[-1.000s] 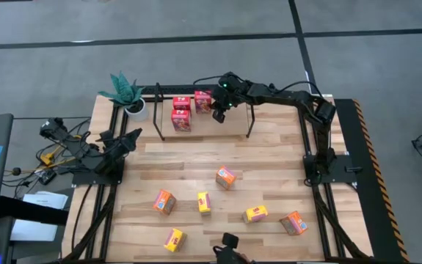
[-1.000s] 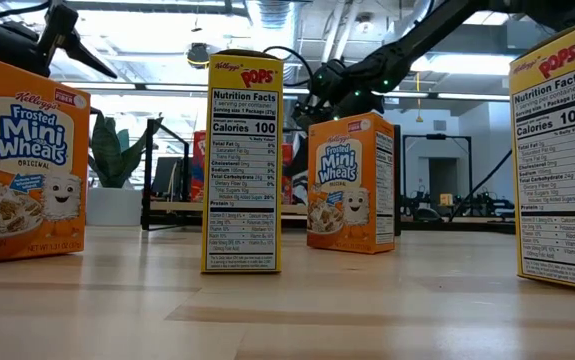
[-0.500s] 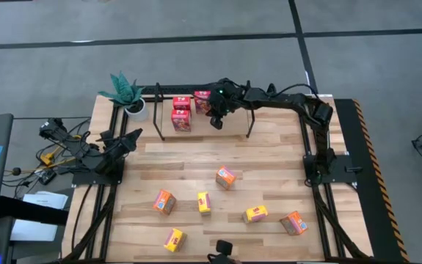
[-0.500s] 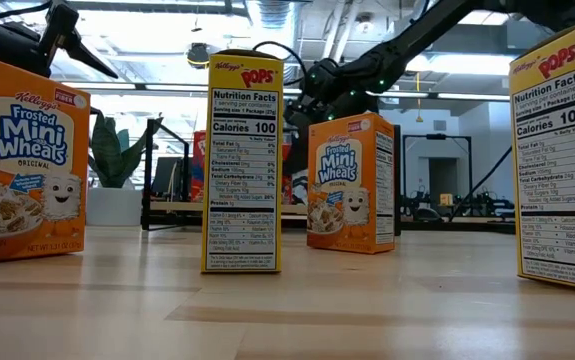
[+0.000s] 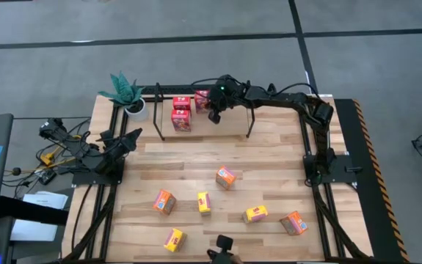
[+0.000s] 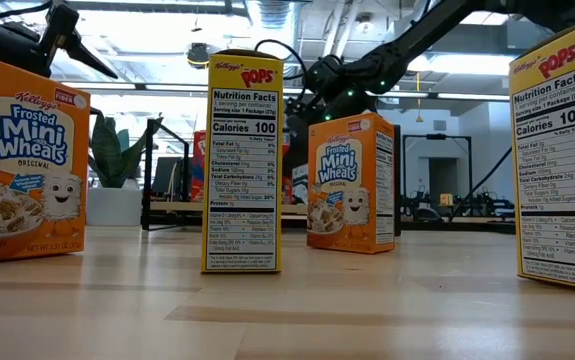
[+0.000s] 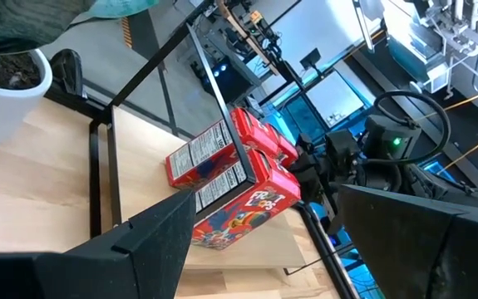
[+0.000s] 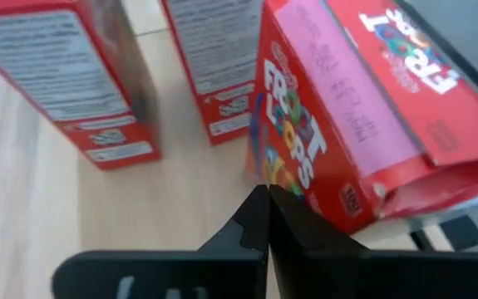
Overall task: Stack cereal on shelf
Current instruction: Put the red cereal box on the shelf aligned with the other red cereal boxes
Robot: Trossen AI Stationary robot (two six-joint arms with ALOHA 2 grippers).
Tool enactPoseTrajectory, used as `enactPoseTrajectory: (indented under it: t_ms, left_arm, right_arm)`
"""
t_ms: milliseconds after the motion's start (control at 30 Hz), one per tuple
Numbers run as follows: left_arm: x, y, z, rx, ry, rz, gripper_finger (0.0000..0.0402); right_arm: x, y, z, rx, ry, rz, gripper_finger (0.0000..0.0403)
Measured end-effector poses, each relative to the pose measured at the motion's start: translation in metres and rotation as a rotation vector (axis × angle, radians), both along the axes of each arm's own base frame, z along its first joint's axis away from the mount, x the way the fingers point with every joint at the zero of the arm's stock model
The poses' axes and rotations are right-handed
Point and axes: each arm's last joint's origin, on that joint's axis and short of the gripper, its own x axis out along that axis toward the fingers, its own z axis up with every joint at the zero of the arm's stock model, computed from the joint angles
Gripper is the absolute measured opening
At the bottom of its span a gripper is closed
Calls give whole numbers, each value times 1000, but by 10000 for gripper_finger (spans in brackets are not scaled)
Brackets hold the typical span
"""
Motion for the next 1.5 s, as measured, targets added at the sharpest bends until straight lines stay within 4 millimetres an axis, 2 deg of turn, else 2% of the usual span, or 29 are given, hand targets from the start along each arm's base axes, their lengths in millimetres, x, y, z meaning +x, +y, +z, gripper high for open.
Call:
enactPoseTrajectory:
  t_ms: [133, 433, 733, 1033, 1233, 1500]
  left_arm:
    - [0, 0, 0, 0, 0, 0, 286]
    - [0, 0, 0, -3, -5, 0, 286]
    - [0, 0, 0, -4, -6, 0, 286]
    - [0, 0, 0, -3, -4, 0, 286]
    - [0, 0, 0, -2, -2, 0, 286]
    - [0, 0, 0, -1, -2, 0, 286]
  right_arm:
    - [1, -1, 1, -21, -7, -14, 34]
    - [3, -2, 4, -46, -42, -20, 12]
    - [2, -4, 5, -62, -39, -34, 37]
    - [1, -6, 5, -64, -36, -37, 12]
    - [1, -5, 4, -63, -35, -36, 30]
    - [8, -7, -21, -33, -3, -37, 19]
